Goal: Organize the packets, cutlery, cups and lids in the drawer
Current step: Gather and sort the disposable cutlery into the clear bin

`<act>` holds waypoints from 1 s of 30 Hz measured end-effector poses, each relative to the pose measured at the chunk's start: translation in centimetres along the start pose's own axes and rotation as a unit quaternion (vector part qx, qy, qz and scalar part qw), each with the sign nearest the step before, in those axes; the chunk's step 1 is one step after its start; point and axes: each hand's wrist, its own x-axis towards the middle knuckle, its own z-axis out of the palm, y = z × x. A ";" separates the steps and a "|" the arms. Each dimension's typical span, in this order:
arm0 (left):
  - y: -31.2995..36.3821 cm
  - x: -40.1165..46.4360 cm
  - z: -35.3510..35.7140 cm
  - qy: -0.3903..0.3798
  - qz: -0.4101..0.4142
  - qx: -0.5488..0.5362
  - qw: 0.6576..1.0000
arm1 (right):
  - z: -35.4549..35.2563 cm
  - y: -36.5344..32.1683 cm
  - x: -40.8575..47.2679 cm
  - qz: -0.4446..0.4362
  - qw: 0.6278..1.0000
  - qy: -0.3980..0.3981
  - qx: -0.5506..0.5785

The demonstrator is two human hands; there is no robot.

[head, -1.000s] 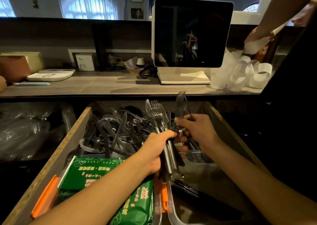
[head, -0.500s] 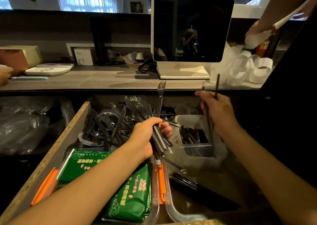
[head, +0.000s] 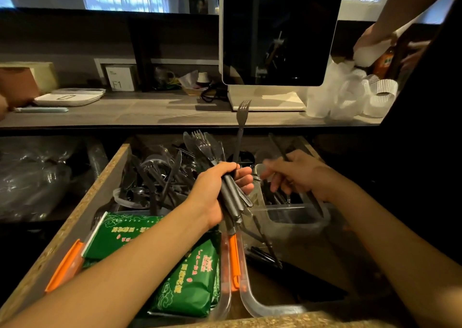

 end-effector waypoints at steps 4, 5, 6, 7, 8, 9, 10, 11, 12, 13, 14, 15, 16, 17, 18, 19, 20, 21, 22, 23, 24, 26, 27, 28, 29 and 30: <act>-0.1 0.0 0.0 -0.001 -0.006 0.007 1.000 | 1.1 0.2 0.2 -0.017 0.996 0.054 0.063; 0.0 0.0 0.0 -0.015 -0.017 0.009 1.000 | 1.3 0.1 0.2 -0.024 0.988 0.080 0.128; -0.1 0.1 0.0 -0.037 -0.033 0.012 0.999 | 1.5 -0.1 0.2 -0.034 0.979 0.093 0.179; -0.1 0.1 0.0 -0.060 -0.050 0.024 0.997 | 1.7 -0.1 0.3 -0.042 0.973 0.100 0.203; -0.3 0.0 0.0 -0.073 -0.066 0.050 0.994 | 1.9 -0.2 0.4 -0.053 0.972 0.107 0.204; -0.7 -0.1 0.1 -0.078 -0.080 0.084 0.990 | 2.2 -0.2 0.4 -0.064 0.972 0.121 0.189; -1.0 -0.2 0.3 -0.085 -0.094 0.115 0.985 | 2.5 -0.3 0.4 -0.073 0.972 0.143 0.171; -1.3 -0.4 0.5 -0.095 -0.108 0.135 0.980 | 2.7 -0.4 0.3 -0.081 0.969 0.168 0.160; -1.6 -0.6 0.6 -0.106 -0.118 0.144 0.977 | 2.8 -0.4 0.4 -0.087 0.963 0.194 0.164; -1.8 -0.8 0.7 -0.115 -0.127 0.141 0.975 | 2.6 -0.4 0.4 -0.092 0.952 0.220 0.190; -1.8 -0.8 0.7 -0.119 -0.133 0.128 0.976 | 2.2 -0.3 0.4 -0.094 0.937 0.245 0.231; -1.8 -0.7 0.7 -0.117 -0.136 0.113 0.977 | 1.5 -0.2 0.5 -0.094 0.921 0.268 0.266; -1.7 -0.5 0.5 -0.113 -0.134 0.104 0.979 | 0.8 -0.1 0.4 -0.091 0.911 0.284 0.285; -1.5 -0.3 0.3 -0.112 -0.131 0.100 0.980 | 0.1 0.0 0.4 -0.086 0.909 0.288 0.288; -1.3 -0.2 0.1 -0.117 -0.128 0.098 0.980 | -0.3 0.1 0.4 -0.079 0.913 0.276 0.288; -1.2 -0.1 0.0 -0.124 -0.127 0.092 0.980 | -0.5 0.2 0.4 -0.064 0.921 0.250 0.292; -1.1 0.0 0.0 -0.130 -0.128 0.078 0.980 | -0.3 0.2 0.4 -0.039 0.930 0.212 0.299; -1.0 0.0 0.0 -0.135 -0.130 0.061 0.980 | 0.0 0.2 0.4 -0.011 0.941 0.167 0.295; -0.9 0.0 0.1 -0.140 -0.130 0.047 0.981 | 0.5 0.2 0.4 0.010 0.952 0.124 0.278; -0.9 0.1 0.2 -0.143 -0.131 0.038 0.980 | 1.2 0.2 0.5 0.023 0.964 0.089 0.250; -0.9 0.0 0.2 -0.147 -0.133 0.036 0.979 | 1.8 0.1 0.5 0.025 0.973 0.066 0.221; -1.0 -0.1 0.3 -0.154 -0.140 0.043 0.977 | 2.6 -0.1 0.5 0.005 0.984 0.057 0.167; -1.1 -0.2 0.2 -0.155 -0.144 0.048 0.976 | 2.9 -0.1 0.5 -0.010 0.987 0.065 0.146; -1.1 -0.3 0.2 -0.155 -0.146 0.054 0.976 | 2.9 -0.1 0.6 -0.021 0.988 0.073 0.138; -1.2 -0.3 0.3 -0.152 -0.144 0.061 0.976 | 2.9 -0.1 0.6 -0.027 0.986 0.079 0.144; -1.3 -0.3 0.3 -0.145 -0.140 0.068 0.977 | 2.9 0.0 0.7 -0.028 0.984 0.083 0.154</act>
